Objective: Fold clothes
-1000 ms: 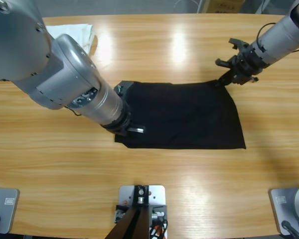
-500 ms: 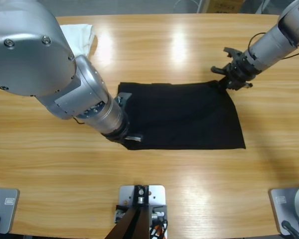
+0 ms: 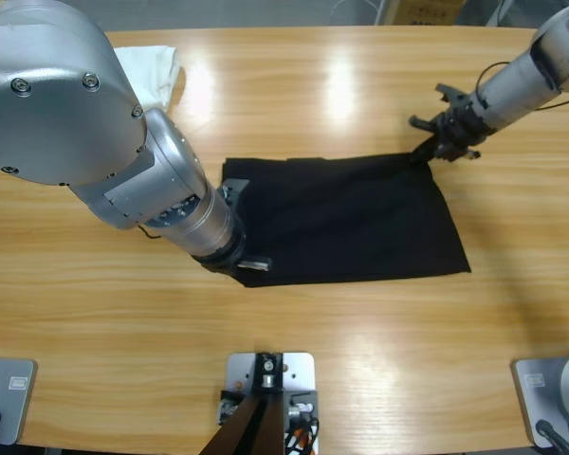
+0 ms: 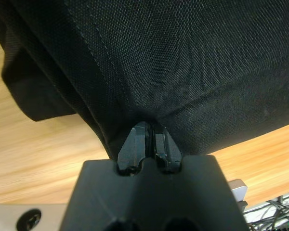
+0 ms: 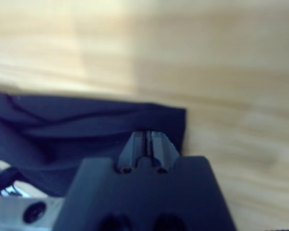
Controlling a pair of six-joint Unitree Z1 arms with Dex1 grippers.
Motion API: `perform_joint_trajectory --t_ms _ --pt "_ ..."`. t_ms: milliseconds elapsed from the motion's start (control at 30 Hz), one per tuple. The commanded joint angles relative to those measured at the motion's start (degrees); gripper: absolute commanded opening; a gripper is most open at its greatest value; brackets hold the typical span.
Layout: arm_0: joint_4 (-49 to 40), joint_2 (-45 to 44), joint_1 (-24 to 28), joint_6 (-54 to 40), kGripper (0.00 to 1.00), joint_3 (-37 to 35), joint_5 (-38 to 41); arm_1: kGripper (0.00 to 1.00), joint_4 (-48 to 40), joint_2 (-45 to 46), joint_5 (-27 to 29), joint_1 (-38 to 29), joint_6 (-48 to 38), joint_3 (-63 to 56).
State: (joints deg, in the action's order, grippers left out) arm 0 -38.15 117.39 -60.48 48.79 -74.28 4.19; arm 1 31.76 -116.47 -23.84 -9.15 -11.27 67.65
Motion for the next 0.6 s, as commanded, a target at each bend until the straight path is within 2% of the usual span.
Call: perform_joint_trajectory --t_ms 33,200,267,300,333,367,400,433,500,600 --pt "-1.32 5.85 -1.22 1.52 0.0 3.12 0.99 0.0 -5.72 -1.21 3.01 7.2 -0.89 -4.72" --pt "-1.32 5.39 -1.22 1.58 0.0 3.03 0.99 0.0 -5.88 5.82 1.66 7.3 -1.29 -5.74" --pt "-1.23 5.45 -1.22 1.58 0.0 2.82 0.99 0.0 -5.63 13.2 -1.94 6.6 -1.52 -6.6" --pt "-1.19 5.59 -1.22 1.58 0.0 2.7 0.99 0.049 -5.11 17.21 -4.02 5.68 -2.07 -6.83" --pt "-1.14 5.76 -1.22 1.58 0.0 2.59 0.92 0.376 -4.04 20.69 -6.25 5.05 -2.33 -6.85" --pt "-1.14 5.87 -1.22 1.58 0.0 2.49 0.91 0.58 -3.46 23.93 -9.45 4.09 -2.33 -6.97" --pt "-1.12 5.92 -1.22 1.58 0.0 2.45 0.83 0.618 -3.37 25.28 -10.98 2.59 -2.54 -7.01" --pt "-1.07 5.94 -1.22 1.58 0.0 2.47 0.82 0.575 -3.37 25.21 -12.56 0.66 -3.05 -6.92" --pt "-1.0 6.01 -1.22 1.58 0.0 2.47 0.73 0.003 -4.14 22.27 -13.9 -4.05 -3.51 -6.85" --pt "-0.96 6.1 -1.22 1.58 0.0 2.47 0.64 0.0 -5.48 17.09 -13.62 -10.87 -4.86 -6.88"
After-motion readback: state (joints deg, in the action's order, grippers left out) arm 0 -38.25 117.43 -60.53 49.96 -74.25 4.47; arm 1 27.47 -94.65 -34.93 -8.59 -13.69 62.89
